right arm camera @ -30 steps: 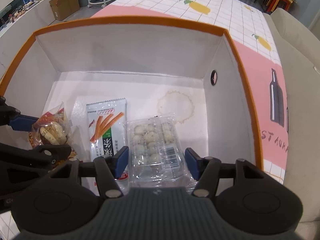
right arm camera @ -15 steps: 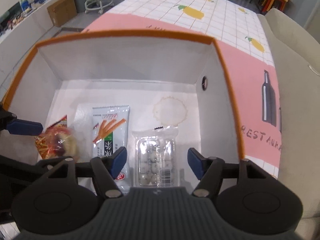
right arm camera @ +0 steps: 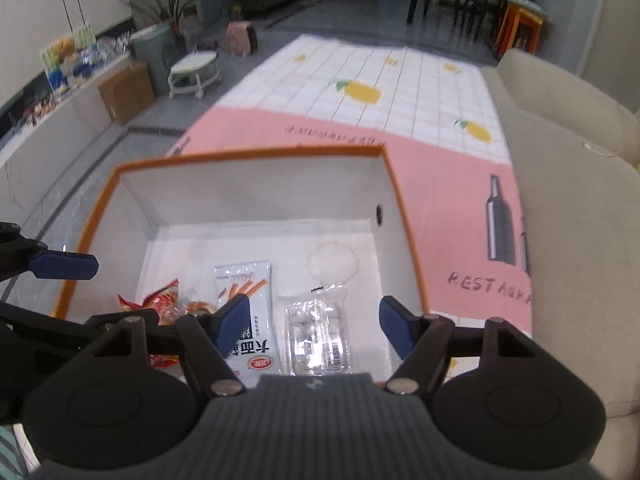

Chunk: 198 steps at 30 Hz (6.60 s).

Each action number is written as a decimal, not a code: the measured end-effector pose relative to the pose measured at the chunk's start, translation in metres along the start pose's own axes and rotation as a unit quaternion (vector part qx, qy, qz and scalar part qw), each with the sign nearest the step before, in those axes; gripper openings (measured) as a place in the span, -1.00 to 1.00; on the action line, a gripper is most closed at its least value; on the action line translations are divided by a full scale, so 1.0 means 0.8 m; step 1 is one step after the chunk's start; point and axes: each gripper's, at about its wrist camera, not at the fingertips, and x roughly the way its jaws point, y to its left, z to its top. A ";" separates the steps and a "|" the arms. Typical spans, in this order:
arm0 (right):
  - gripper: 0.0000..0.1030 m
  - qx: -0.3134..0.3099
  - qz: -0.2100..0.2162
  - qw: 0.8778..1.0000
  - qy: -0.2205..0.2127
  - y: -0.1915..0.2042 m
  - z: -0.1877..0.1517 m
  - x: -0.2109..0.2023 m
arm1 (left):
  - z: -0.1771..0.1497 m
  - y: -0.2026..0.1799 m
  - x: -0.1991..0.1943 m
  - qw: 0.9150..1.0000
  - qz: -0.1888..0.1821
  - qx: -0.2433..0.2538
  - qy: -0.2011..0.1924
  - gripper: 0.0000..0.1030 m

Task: Organize snacks
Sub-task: 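Withdraw both tools from the box back toward the remaining snacks, then grasp the green sausage with the left gripper while the right grasps the red spicy-snack bag, then carry both packets over the box and open both grippers to drop them inside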

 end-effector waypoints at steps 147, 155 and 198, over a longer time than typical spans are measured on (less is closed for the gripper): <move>0.33 -0.015 0.017 0.993 -0.119 0.019 -0.038 -0.092 | 0.011 0.010 -0.070 0.993 -0.021 -0.072 -0.095 -0.51; 0.33 -0.059 -0.005 0.995 -0.083 0.031 -0.009 -0.027 | 0.024 0.021 0.001 0.997 -0.008 -0.062 -0.040 -0.52; 0.44 -0.150 -0.045 0.986 0.055 0.042 -0.016 0.113 | 0.020 0.024 0.116 0.998 0.014 -0.031 0.044 -0.36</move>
